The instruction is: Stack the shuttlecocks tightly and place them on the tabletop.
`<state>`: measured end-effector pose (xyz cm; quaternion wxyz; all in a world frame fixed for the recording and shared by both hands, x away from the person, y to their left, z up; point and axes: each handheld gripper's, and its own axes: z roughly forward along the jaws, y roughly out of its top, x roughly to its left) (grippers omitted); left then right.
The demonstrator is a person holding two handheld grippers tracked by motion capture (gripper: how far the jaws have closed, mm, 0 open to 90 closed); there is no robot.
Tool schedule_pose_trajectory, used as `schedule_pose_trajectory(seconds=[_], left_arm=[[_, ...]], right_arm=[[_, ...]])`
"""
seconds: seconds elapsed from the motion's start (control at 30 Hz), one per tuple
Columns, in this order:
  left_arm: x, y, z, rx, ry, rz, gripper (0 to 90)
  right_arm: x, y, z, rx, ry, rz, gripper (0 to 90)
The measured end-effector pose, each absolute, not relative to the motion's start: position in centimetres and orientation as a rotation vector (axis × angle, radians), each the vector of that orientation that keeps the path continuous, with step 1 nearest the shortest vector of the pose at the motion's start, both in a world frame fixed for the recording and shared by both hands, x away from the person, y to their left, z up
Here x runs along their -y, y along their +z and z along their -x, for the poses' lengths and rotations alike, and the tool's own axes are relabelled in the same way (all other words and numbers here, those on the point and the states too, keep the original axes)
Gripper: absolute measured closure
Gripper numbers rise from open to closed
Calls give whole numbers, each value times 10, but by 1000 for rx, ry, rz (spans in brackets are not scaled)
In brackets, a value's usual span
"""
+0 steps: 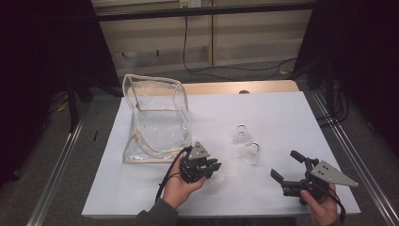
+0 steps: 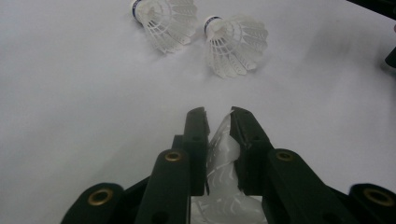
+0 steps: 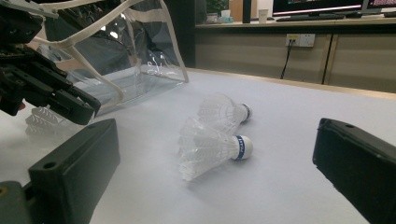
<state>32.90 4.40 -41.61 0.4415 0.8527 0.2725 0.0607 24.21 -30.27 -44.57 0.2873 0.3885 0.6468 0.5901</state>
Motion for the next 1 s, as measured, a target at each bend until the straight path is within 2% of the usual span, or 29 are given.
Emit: schedule_pose_trajectory(seconds=[0.33,1.0], left_arm=[[-48,-415,-335,-741,146,-2080,854],[-32,-392,-341,-778,122,-2029,866]], right_arm=[[303,-446,-242,-1728,1577,-1038,3],[304,-446,-242,-1725,1577,-1038,3]])
